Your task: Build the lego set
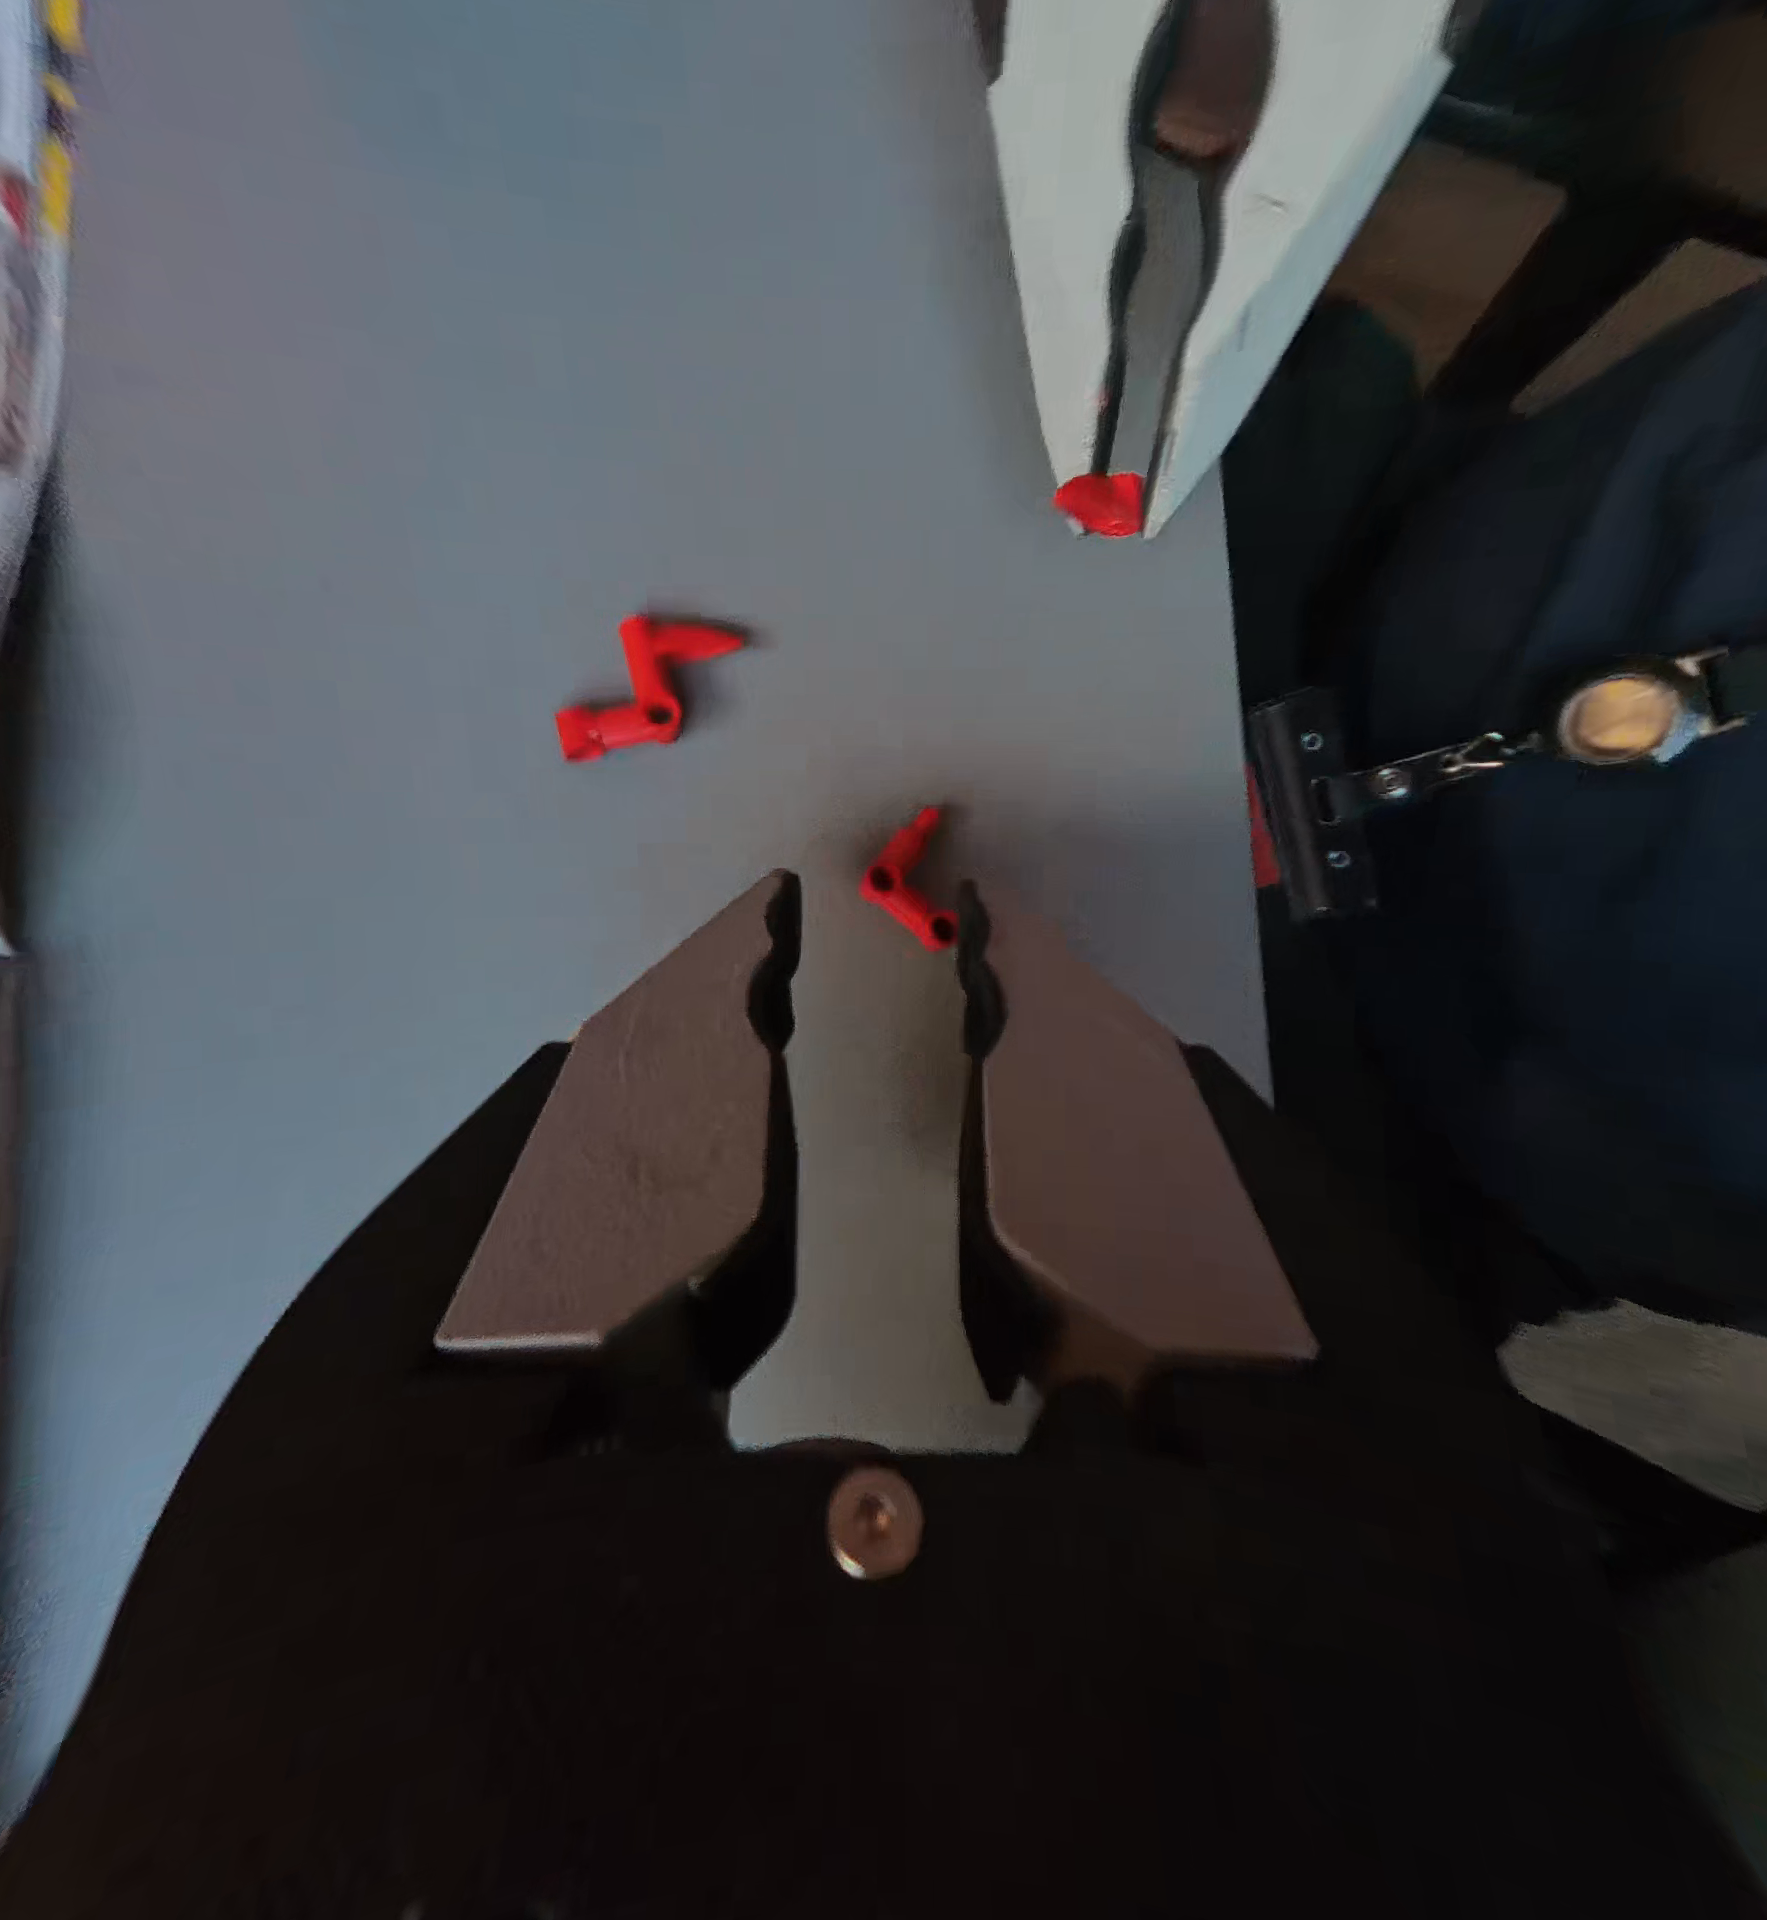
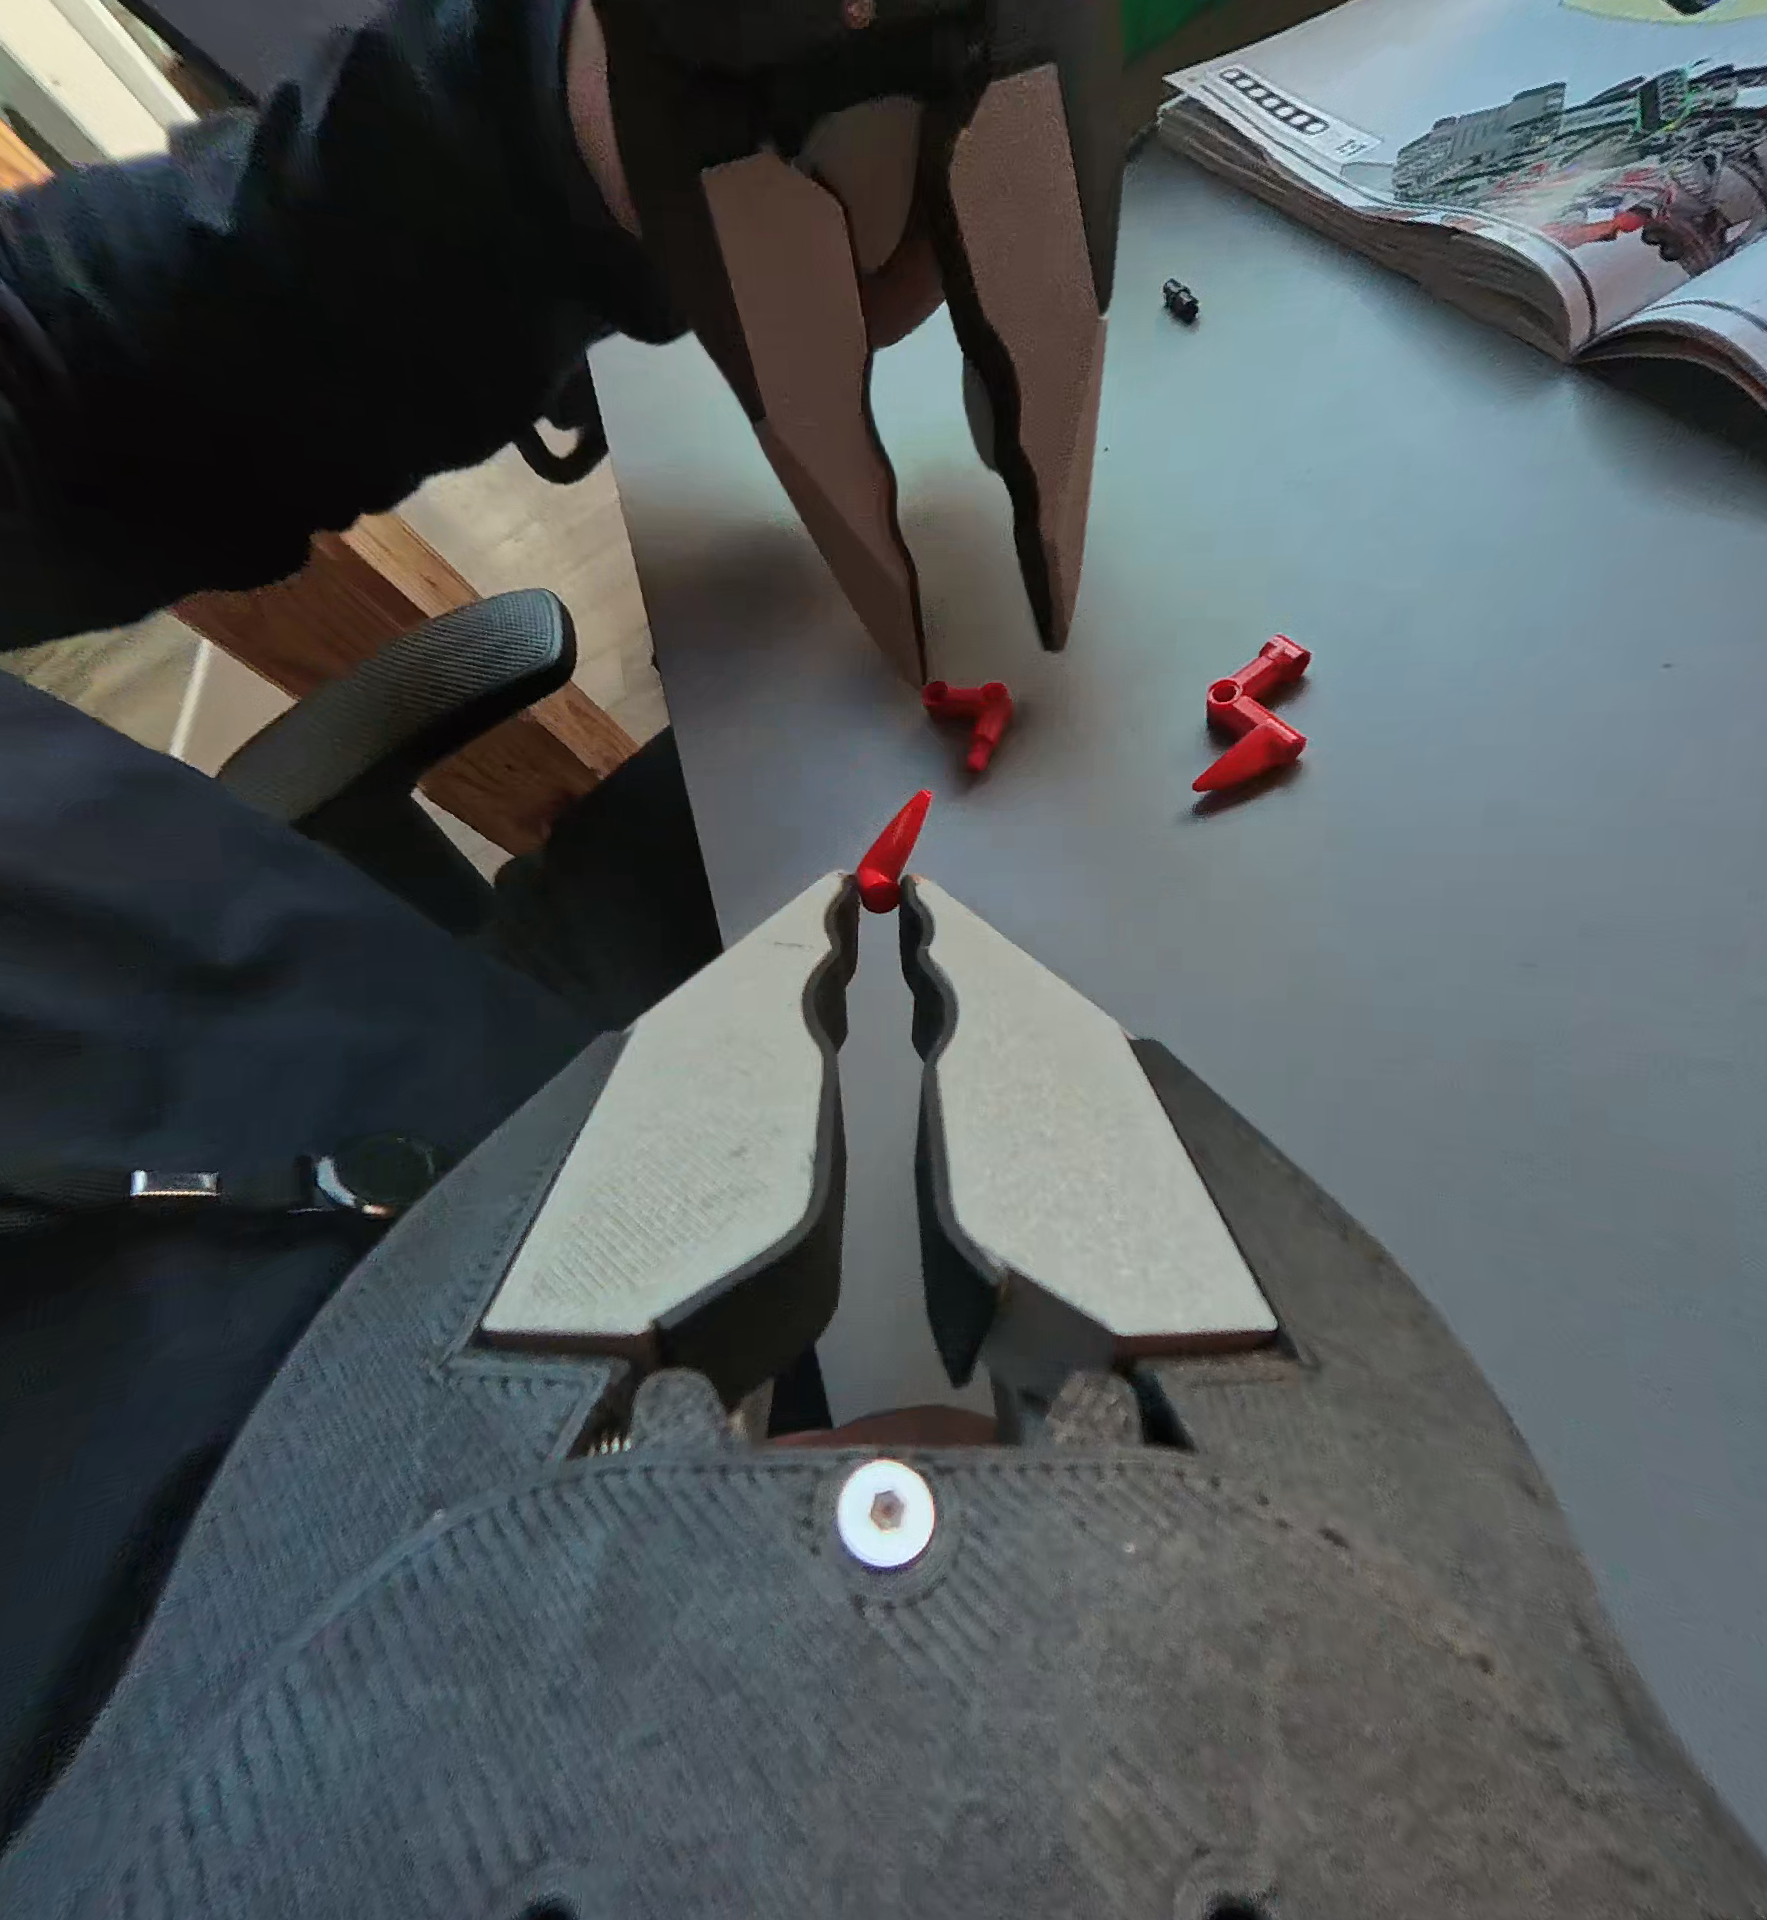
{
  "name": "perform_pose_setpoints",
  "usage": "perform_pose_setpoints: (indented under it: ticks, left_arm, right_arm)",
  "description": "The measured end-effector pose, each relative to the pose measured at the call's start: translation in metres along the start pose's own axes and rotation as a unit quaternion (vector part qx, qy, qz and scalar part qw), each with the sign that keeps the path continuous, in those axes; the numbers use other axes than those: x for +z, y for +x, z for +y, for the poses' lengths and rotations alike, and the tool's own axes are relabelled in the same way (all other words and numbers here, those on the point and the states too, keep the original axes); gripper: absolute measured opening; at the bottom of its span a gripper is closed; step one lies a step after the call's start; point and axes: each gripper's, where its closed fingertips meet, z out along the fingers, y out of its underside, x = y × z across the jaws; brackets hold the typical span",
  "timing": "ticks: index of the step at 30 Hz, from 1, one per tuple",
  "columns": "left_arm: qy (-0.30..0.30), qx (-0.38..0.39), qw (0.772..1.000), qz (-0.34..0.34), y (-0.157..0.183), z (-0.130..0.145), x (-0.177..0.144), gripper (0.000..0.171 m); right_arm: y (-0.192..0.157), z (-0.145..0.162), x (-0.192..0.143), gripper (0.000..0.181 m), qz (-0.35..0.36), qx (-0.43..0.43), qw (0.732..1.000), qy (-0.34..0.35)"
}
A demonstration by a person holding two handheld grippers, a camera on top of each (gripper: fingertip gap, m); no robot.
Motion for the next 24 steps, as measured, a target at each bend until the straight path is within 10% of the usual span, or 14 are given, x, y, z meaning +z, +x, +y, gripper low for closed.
perform_pose_setpoints:
  ticks: [14, 24]
  left_arm:
    - [-0.032, -0.087, 0.996, -0.019, 0.023, 0.003, 0.018, 0.005]
    - [0.232, -0.041, 0.965, -0.113, 0.047, -0.043, -0.012, 0.005]
  right_arm:
    - [0.0, 0.001, -0.008, 0.004, 0.036, -0.045, 0.998, 0.019]
    - [-0.029, -0.038, -0.01, 0.003, -0.052, -0.072, 0.986, 0.139]
